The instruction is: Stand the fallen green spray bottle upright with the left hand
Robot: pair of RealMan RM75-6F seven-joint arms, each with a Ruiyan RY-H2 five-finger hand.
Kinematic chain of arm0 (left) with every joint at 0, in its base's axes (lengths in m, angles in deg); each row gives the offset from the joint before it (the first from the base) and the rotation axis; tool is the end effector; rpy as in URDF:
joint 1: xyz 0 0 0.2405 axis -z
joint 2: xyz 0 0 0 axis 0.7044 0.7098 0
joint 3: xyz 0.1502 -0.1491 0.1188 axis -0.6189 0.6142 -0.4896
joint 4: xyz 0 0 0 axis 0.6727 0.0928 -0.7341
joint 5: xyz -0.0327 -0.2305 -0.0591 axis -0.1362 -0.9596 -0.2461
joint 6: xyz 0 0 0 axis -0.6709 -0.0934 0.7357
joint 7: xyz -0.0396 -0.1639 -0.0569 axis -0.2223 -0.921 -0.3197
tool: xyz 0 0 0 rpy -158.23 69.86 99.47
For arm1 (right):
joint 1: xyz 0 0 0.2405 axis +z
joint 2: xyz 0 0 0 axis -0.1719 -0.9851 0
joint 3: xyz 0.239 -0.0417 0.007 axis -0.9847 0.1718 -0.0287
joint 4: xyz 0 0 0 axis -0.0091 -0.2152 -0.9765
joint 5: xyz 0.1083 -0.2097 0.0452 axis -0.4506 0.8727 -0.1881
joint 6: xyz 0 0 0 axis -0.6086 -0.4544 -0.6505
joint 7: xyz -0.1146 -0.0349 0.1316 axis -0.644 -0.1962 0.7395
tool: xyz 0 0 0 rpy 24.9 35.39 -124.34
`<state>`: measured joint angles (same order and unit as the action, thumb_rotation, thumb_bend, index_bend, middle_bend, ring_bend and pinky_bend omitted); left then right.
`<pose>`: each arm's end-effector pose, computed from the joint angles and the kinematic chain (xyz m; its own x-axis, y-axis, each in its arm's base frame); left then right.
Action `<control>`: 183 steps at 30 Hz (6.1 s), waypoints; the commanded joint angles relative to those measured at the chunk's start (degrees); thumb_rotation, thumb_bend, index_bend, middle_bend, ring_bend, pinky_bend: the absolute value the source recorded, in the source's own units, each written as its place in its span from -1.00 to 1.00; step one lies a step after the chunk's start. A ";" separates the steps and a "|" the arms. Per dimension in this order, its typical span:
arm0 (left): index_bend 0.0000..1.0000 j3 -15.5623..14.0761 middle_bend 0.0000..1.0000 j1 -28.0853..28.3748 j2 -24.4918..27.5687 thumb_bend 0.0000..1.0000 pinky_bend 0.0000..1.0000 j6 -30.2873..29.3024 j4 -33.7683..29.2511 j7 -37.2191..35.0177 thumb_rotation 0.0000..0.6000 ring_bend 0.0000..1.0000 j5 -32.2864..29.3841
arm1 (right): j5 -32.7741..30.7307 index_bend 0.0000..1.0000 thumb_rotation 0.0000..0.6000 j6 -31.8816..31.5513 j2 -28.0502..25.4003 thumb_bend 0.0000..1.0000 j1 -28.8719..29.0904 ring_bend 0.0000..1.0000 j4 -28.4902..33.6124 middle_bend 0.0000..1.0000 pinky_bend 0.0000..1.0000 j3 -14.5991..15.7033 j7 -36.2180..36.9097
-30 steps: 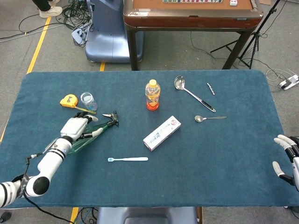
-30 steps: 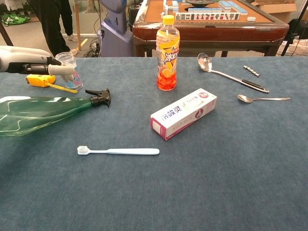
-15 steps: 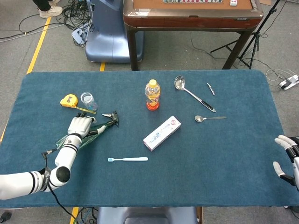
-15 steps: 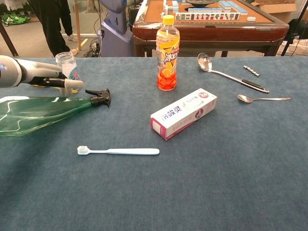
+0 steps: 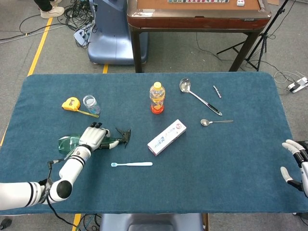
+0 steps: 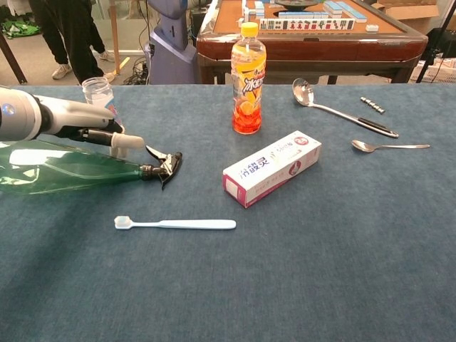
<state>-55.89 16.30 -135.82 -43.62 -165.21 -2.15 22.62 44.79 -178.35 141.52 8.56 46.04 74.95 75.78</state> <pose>-0.1411 0.3829 -0.0310 0.6239 0.4756 0.6201 0.7745 -0.2700 -0.5721 -0.3132 -0.1817 0.1827 0.4394 0.0291 0.8978 -0.8973 0.0614 0.4372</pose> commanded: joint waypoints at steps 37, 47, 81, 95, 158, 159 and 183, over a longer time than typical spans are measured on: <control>-0.28 -2.63 -0.24 -4.22 -11.75 -0.54 -1.00 -10.80 9.26 9.67 1.00 -0.68 8.99 | -0.23 -0.55 1.00 -0.04 0.37 -0.35 -0.38 -0.76 -1.30 -0.60 -0.72 0.12 1.82; -0.03 0.36 0.02 -7.75 -8.92 -0.51 -0.97 -10.94 8.15 0.35 1.00 -0.45 16.54 | -0.17 -0.55 1.00 -0.37 0.28 -0.35 -0.61 -0.76 -1.23 -0.60 -0.72 0.13 1.87; -0.08 14.51 0.03 -22.23 -7.67 -0.50 -0.94 -8.69 14.81 -80.59 1.00 -0.47 50.51 | -0.20 -0.55 1.00 0.38 0.13 -0.36 -0.08 -0.76 0.17 -0.60 -0.72 0.05 0.28; -0.18 14.56 -0.06 -22.02 -16.76 -0.50 -0.94 -12.64 27.12 -82.80 1.00 -0.57 53.07 | -0.45 -0.55 1.00 0.26 -0.08 -0.36 -0.21 -0.76 0.41 -0.60 -0.72 0.01 0.05; -0.85 4.12 -0.82 -33.18 6.81 -0.51 -0.96 -13.88 9.85 -67.69 0.12 -1.00 57.29 | 0.09 -0.55 1.00 -0.03 0.15 -0.36 -0.23 -0.76 -0.83 -0.60 -0.72 -0.10 1.80; -0.83 3.98 -0.82 -33.74 7.14 -0.51 -0.96 -14.20 9.63 -67.64 0.24 -1.00 56.93 | 0.12 -0.55 1.00 -0.01 0.20 -0.36 -0.19 -0.76 -0.83 -0.60 -0.72 -0.12 1.79; -0.70 -0.06 -0.82 -49.12 10.86 -0.50 -0.96 -33.30 0.38 -44.48 1.00 -0.97 56.26 | 3.33 -0.55 1.00 3.94 2.03 -0.36 2.13 -0.76 -0.89 -0.60 -0.72 1.71 1.52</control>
<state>-55.06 -31.31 -125.19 -75.64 -162.97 -48.47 77.84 47.90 -174.51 143.35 10.59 45.19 76.48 77.32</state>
